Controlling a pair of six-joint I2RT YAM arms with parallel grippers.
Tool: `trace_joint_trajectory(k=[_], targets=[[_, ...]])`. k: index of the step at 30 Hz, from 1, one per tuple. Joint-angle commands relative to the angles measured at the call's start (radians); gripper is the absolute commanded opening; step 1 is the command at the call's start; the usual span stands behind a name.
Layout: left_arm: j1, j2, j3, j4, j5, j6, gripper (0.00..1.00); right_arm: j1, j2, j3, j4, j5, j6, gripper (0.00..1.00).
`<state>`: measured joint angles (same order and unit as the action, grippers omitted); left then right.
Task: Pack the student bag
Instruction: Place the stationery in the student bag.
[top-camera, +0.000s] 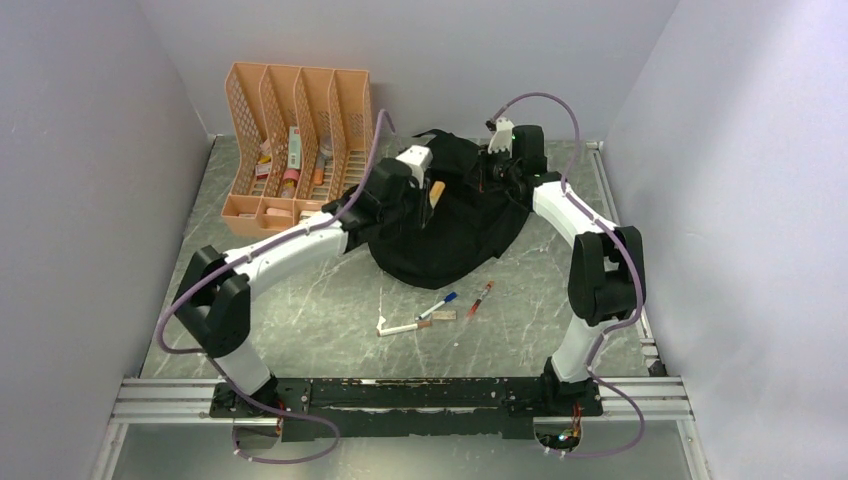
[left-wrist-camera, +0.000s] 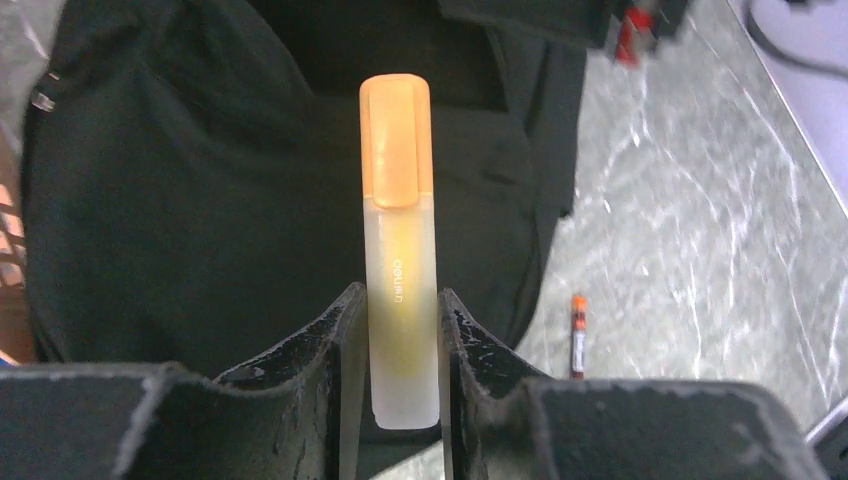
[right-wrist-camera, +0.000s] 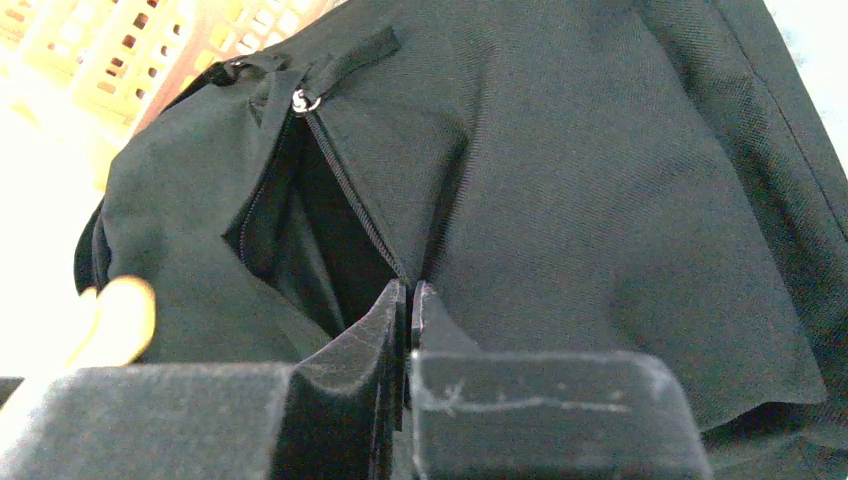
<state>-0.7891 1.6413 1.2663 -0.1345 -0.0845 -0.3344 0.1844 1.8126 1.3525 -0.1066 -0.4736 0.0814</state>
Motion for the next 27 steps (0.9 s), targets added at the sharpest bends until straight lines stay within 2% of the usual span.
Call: trace_joint_trajectory(k=[1,10,19,27], targets=[[0.060,0.093,0.135,-0.104,0.048,-0.039,0.05,0.021,-0.076,-0.040,0.099,0.044,-0.016,0.00],[0.085,0.270,0.396,-0.268,0.144,-0.090,0.05,0.038,-0.091,-0.055,0.115,0.081,-0.007,0.00],[0.086,0.378,0.551,-0.357,0.155,-0.095,0.05,0.049,-0.120,-0.112,0.219,0.127,0.054,0.00],[0.085,0.462,0.665,-0.449,0.144,-0.094,0.05,0.065,-0.123,-0.109,0.232,0.166,0.074,0.00]])
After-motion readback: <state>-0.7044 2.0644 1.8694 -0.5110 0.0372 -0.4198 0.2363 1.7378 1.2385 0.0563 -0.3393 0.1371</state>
